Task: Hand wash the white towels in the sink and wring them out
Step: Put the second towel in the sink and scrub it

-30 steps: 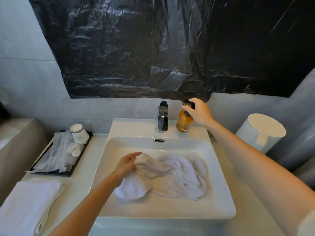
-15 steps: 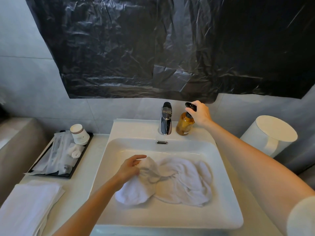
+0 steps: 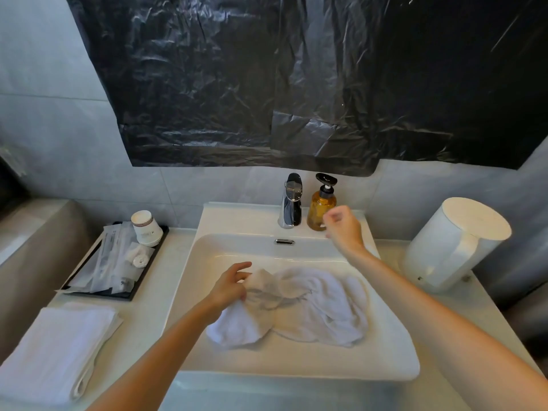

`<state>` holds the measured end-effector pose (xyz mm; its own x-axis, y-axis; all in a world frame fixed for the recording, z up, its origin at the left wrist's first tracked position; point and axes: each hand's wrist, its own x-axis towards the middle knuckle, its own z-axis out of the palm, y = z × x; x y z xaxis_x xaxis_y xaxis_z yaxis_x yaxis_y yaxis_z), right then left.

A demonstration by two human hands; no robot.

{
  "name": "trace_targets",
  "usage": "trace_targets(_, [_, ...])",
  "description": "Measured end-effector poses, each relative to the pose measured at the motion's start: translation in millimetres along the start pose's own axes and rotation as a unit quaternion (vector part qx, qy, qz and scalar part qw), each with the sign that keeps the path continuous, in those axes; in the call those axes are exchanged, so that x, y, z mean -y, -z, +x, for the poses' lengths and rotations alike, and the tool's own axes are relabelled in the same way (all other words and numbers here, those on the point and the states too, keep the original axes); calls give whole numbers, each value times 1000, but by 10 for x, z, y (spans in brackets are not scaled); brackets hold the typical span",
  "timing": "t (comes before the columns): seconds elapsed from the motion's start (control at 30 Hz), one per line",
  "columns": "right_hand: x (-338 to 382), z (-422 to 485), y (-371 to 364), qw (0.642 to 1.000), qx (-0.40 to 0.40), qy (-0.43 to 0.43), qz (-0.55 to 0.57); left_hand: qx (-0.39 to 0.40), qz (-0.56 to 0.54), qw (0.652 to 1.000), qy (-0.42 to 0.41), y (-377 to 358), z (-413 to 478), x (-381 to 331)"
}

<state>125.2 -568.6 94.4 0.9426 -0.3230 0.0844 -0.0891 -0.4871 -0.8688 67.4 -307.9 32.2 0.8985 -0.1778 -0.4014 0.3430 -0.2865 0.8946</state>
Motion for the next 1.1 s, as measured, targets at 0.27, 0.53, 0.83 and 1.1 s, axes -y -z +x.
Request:
trace_targets(0.27, [-256,-943,-442,966,259,2,-1,43,34,997,-49,-30,-175,-53])
trace_targets(0.53, [-144,-903,-580,952,279,75,-106,60,-25,993,-102,103,-247,-527])
trace_targets(0.83, [21,-625,-463,980,111,164,13,-8,222,951,-216,116,137,-179])
trace_targets(1.1, [-173,-610,-951,988,19,134,80,-63,-46,963,-259,-79,517,-11])
